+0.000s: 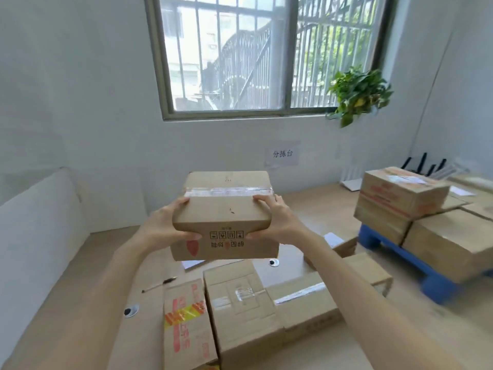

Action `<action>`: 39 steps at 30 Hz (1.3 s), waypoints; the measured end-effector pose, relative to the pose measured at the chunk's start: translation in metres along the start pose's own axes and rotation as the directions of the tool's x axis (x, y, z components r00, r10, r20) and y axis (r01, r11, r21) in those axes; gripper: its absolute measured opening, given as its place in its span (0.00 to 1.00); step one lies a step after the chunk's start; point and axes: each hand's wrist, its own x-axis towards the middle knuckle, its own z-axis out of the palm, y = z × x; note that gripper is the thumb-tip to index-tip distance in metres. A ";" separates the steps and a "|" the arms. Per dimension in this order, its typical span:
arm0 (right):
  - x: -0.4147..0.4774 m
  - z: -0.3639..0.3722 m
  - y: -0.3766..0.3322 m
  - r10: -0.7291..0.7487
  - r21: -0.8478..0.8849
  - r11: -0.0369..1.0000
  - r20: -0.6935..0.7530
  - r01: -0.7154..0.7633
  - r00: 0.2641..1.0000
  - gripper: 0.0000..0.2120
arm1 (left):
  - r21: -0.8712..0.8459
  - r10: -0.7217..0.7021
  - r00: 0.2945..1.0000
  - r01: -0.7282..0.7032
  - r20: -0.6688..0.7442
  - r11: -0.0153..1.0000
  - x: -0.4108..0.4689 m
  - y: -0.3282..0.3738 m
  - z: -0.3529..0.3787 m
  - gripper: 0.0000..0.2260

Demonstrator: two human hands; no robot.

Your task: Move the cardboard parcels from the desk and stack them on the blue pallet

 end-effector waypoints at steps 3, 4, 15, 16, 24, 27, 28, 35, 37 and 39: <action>-0.031 -0.060 0.047 0.048 -0.036 0.998 -0.056 -0.050 0.997 0.48 | -0.004 0.064 0.997 -0.064 0.045 0.998 0.021 0.061 0.050 0.45; -0.042 -0.081 0.063 0.059 -0.052 0.997 -0.072 -0.063 0.996 0.48 | -0.018 0.080 0.995 -0.079 0.060 0.997 0.026 0.082 0.068 0.44; -0.174 -0.299 0.227 0.228 -0.172 0.945 -0.261 -0.278 0.938 0.47 | -0.108 0.291 0.940 -0.275 0.177 0.955 0.060 0.322 0.260 0.50; -0.185 -0.315 0.238 0.243 -0.181 0.938 -0.272 -0.297 0.931 0.48 | -0.110 0.311 0.931 -0.294 0.192 0.949 0.062 0.341 0.274 0.49; -0.250 -0.415 0.323 0.356 -0.104 0.900 -0.384 -0.423 0.852 0.51 | -0.132 0.454 0.848 -0.434 0.275 0.891 0.095 0.474 0.364 0.48; -0.266 -0.446 0.352 0.375 -0.091 0.888 -0.427 -0.452 0.823 0.51 | -0.167 0.519 0.808 -0.492 0.278 0.855 0.111 0.514 0.398 0.45; -0.270 -0.456 0.362 0.380 -0.087 0.884 -0.437 -0.459 0.815 0.51 | -0.185 0.538 0.795 -0.505 0.279 0.843 0.117 0.526 0.410 0.45; -0.266 -0.522 0.449 0.415 -0.091 0.853 -0.476 -0.513 0.775 0.53 | -0.260 0.585 0.736 -0.524 0.340 0.811 0.171 0.598 0.491 0.47; -0.255 -0.542 0.477 0.425 -0.088 0.848 -0.477 -0.523 0.770 0.53 | -0.254 0.591 0.729 -0.533 0.346 0.807 0.196 0.616 0.514 0.47; -0.239 -0.562 0.506 0.424 -0.091 0.846 -0.482 -0.525 0.767 0.53 | -0.218 0.595 0.732 -0.554 0.334 0.804 0.223 0.635 0.536 0.46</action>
